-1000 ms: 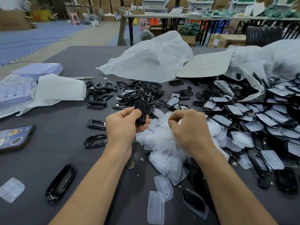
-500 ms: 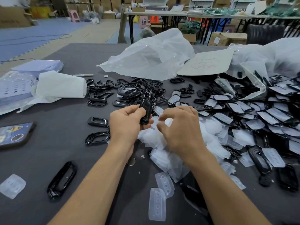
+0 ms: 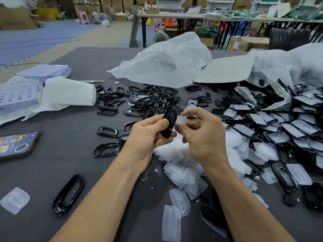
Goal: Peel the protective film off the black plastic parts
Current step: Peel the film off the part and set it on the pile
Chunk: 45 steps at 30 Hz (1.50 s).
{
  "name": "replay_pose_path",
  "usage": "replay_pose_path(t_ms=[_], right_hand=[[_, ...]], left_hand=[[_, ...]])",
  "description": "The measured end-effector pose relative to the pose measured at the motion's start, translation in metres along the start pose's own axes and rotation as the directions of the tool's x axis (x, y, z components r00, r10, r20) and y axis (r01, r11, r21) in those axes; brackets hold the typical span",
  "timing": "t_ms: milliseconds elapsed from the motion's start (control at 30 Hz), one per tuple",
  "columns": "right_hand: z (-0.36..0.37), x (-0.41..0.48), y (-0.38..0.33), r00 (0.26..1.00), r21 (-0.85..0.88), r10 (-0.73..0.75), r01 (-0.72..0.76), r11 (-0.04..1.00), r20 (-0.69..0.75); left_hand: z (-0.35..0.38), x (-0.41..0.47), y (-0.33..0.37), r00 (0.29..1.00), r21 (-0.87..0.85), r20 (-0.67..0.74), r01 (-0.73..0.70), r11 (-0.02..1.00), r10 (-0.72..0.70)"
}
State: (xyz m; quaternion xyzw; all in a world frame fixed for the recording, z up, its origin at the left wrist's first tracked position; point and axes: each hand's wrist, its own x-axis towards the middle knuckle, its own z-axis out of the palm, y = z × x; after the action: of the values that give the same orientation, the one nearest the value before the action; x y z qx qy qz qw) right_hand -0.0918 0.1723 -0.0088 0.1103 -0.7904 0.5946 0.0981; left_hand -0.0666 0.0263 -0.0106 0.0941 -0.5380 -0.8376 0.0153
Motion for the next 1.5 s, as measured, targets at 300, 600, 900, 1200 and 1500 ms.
replay_pose_path(t_ms=[300, 600, 900, 1200, 1500], right_hand=[[0.002, 0.001, -0.003, 0.991, 0.271, 0.070, -0.100, 0.957, 0.117], [0.014, -0.001, -0.005, 0.975, 0.401, 0.195, -0.221, 0.889, 0.105], [0.009, -0.001, -0.005, 0.975, 0.309, 0.140, -0.190, 0.932, 0.175], [0.009, -0.007, -0.014, 0.980, 0.571, 0.199, -0.167, 0.804, 0.007], [0.006, 0.000, -0.010, 0.943, 0.634, 0.291, -0.326, 0.701, 0.162]], left_hand=[[-0.005, 0.004, -0.003, 0.997, -0.059, -0.070, 0.009, 0.998, -0.013], [0.001, 0.002, -0.004, 0.976, -0.152, -0.219, -0.038, 0.988, 0.004], [-0.009, 0.001, 0.004, 0.996, -0.127, -0.073, -0.052, 0.991, 0.043], [-0.005, 0.000, 0.006, 1.000, -0.242, -0.010, 0.011, 0.970, -0.014], [-0.008, 0.001, 0.006, 0.997, -0.112, -0.071, -0.049, 0.993, 0.042]])
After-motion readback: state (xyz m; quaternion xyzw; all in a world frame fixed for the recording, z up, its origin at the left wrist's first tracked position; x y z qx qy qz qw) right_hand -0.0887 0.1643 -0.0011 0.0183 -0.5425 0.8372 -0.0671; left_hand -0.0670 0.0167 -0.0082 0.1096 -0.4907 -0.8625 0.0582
